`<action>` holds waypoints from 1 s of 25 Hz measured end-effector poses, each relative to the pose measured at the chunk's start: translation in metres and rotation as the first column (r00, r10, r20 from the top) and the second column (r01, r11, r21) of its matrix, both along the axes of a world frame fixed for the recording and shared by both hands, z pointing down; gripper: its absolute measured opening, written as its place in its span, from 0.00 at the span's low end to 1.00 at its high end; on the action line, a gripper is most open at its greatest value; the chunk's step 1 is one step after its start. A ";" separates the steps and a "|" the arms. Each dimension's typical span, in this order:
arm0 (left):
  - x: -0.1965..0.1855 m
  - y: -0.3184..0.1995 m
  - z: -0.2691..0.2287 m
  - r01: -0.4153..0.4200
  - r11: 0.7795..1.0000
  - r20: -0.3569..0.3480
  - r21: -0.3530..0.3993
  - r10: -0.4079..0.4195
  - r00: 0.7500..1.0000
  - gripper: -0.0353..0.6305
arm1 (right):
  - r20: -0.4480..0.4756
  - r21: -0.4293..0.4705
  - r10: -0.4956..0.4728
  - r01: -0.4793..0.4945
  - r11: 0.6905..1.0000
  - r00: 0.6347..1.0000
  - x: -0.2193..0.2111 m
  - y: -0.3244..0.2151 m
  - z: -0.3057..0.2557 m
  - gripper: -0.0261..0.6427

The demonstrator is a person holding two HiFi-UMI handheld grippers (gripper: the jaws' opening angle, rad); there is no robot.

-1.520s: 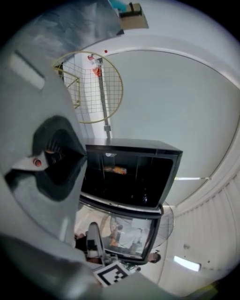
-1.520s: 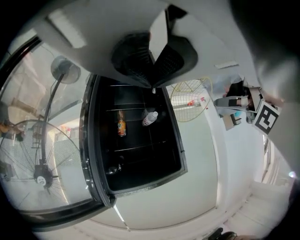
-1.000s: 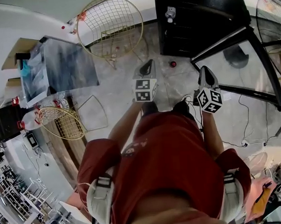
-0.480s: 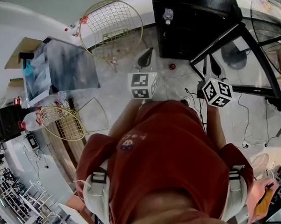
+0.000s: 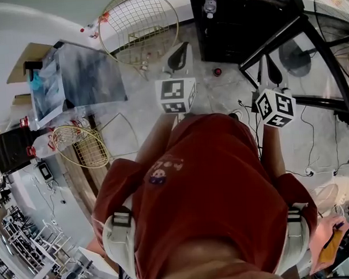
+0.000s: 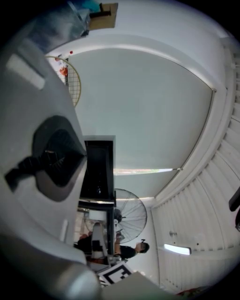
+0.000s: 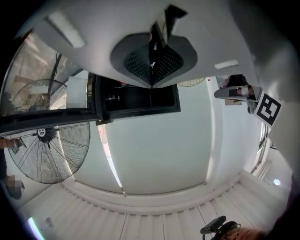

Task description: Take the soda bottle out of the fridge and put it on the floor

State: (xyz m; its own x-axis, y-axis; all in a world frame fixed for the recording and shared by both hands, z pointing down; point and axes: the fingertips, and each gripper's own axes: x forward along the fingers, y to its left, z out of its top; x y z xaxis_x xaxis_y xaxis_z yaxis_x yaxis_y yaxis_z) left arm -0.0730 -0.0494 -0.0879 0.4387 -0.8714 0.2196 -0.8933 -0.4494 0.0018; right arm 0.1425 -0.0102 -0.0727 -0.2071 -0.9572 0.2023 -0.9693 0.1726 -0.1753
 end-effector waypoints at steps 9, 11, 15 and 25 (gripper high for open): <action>0.002 0.006 0.011 -0.005 1.000 0.022 -0.016 0.005 1.000 0.05 | -0.014 -0.022 -0.006 0.006 1.000 1.000 -0.004 0.006 0.012 0.04; 0.001 0.007 0.012 -0.003 1.000 0.025 -0.020 0.004 1.000 0.05 | -0.016 -0.023 -0.010 0.009 1.000 1.000 -0.006 0.006 0.012 0.04; 0.002 0.009 0.012 -0.003 1.000 0.021 -0.022 0.004 1.000 0.05 | -0.022 -0.025 -0.014 0.014 1.000 1.000 -0.008 0.007 0.012 0.04; -0.003 0.012 0.016 0.003 0.999 0.012 -0.042 -0.003 1.000 0.05 | -0.033 -0.042 -0.023 0.022 0.999 0.999 -0.016 0.008 0.014 0.04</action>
State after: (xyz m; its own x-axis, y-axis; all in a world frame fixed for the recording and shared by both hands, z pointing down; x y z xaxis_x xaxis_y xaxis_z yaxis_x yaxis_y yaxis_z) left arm -0.0756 -0.0372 -0.0717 0.4331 -0.8627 0.2610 -0.8948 -0.4463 0.0096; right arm 0.1266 -0.0020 -0.0583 -0.2211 -0.9430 0.2487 -0.9706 0.1880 -0.1501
